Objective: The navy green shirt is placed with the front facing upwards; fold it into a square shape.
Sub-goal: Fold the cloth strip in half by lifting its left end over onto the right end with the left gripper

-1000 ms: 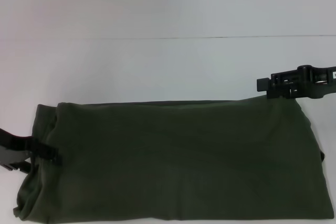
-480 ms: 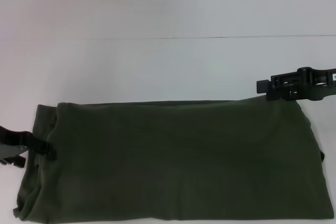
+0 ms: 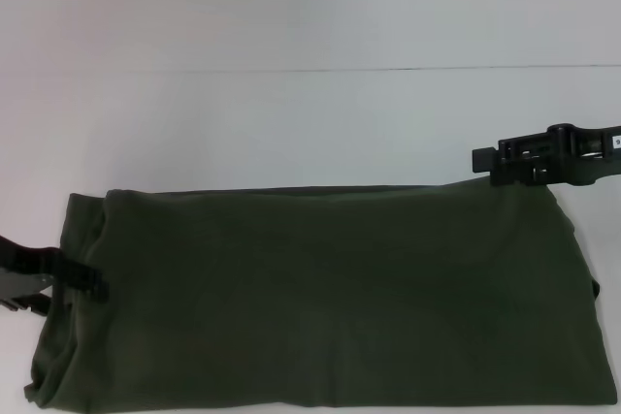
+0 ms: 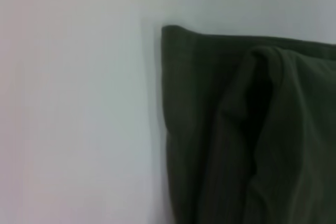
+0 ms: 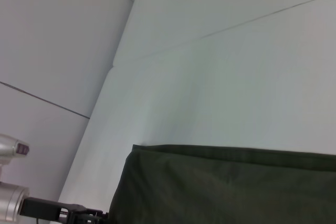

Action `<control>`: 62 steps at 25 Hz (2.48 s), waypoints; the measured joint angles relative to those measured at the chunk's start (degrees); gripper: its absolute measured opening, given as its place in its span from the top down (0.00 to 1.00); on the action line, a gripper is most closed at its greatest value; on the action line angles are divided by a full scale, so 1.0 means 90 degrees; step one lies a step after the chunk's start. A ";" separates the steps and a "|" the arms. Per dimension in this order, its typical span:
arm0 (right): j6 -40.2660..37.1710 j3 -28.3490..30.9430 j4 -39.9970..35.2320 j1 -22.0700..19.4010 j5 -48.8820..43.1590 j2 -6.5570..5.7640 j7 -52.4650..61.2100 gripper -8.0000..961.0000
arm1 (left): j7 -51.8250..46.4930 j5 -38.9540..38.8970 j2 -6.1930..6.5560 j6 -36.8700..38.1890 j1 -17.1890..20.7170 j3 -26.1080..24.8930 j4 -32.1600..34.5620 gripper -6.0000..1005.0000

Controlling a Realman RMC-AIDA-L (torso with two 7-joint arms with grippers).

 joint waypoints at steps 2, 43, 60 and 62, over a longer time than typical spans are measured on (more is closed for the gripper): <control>-0.0002 -0.0008 0.0000 0.0001 0.0000 0.0000 0.0000 0.40 | 0.0042 -0.0010 0.0015 -0.0004 -0.0001 -0.0106 -0.0025 0.11; -0.0155 -0.0012 0.0010 0.0005 0.0000 0.0033 0.0000 0.40 | 0.0384 -0.0056 0.0097 0.0038 0.0011 -0.0493 -0.0537 0.12; -0.0178 -0.0013 0.0010 0.0001 0.0000 0.0049 0.0000 0.40 | 0.0379 -0.0032 0.0090 -0.0037 -0.0031 -0.0441 -0.0500 0.32; -0.0177 -0.0013 0.0009 0.0001 0.0000 0.0049 0.0000 0.40 | 0.0385 -0.0004 0.0080 -0.0044 -0.0034 -0.0415 -0.0503 0.55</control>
